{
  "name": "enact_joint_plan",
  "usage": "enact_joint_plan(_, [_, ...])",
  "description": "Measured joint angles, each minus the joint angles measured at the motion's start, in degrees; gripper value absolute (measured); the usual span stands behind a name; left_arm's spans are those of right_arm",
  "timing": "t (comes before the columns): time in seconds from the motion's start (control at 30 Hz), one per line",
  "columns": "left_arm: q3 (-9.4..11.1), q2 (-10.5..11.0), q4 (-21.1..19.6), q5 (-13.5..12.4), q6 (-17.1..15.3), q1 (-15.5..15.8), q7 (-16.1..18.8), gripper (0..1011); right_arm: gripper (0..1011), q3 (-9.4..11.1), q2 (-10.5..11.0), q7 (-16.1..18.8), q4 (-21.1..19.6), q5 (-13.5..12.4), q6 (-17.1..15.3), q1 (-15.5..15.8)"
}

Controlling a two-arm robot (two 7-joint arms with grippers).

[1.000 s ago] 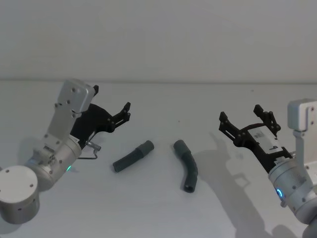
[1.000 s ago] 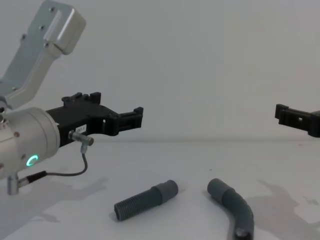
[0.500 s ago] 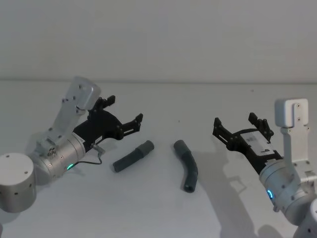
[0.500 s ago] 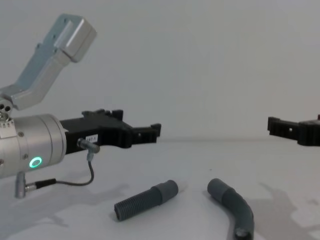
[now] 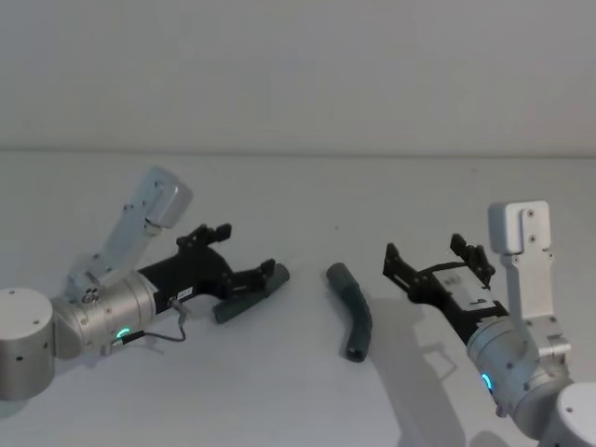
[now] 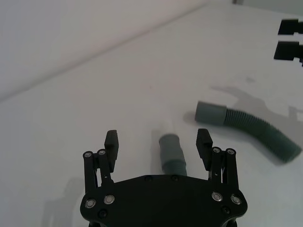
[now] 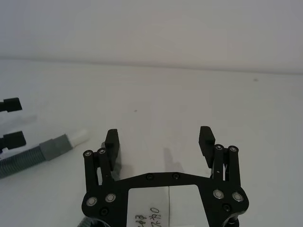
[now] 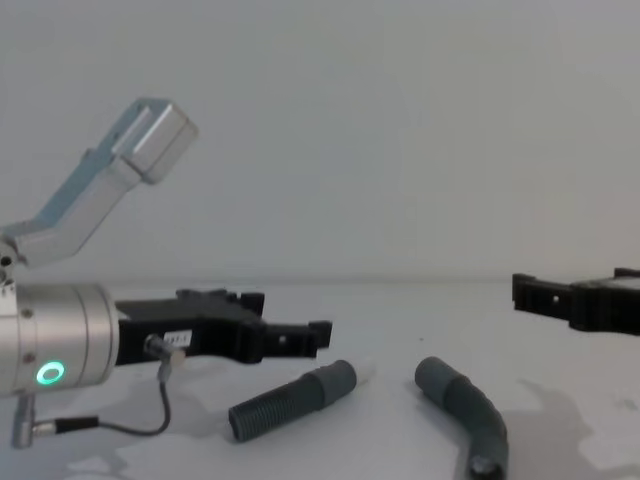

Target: Use both hands to pick up one end of the pipe from the table, align the ends, and insert them.

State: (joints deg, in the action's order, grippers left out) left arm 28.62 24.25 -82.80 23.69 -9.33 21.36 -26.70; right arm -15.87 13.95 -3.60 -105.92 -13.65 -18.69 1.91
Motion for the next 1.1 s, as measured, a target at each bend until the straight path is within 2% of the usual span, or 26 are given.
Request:
enact_joint_plan(0.27, [1.17, 1.25, 2.02, 0.29, -0.80, 0.62, -2.52, 1001, 1002, -1.50, -0.32, 0.77, 0.44, 0.68, -1.33, -0.46])
enact_joint_plan(0.5, [2.18, 1.97, 3.46, -0.06, -0.97, 1.64, -4.35, 1001, 1002, -3.20, -0.14, 2.58, 0.85, 1.24, -3.92, -1.91])
enact_joint_plan(0.67, [2.80, 2.10, 4.23, -0.51, -0.93, 2.38, -5.27, 1001, 1001, -4.44, 0.01, 4.01, 1.69, 1.65, -7.01, -3.36])
enact_joint_plan(1.1, [4.02, 1.83, 5.34, -1.74, 0.43, 4.00, -6.96, 1001, 1001, -5.88, -0.04, 5.91, 4.18, 2.29, -12.13, -5.49])
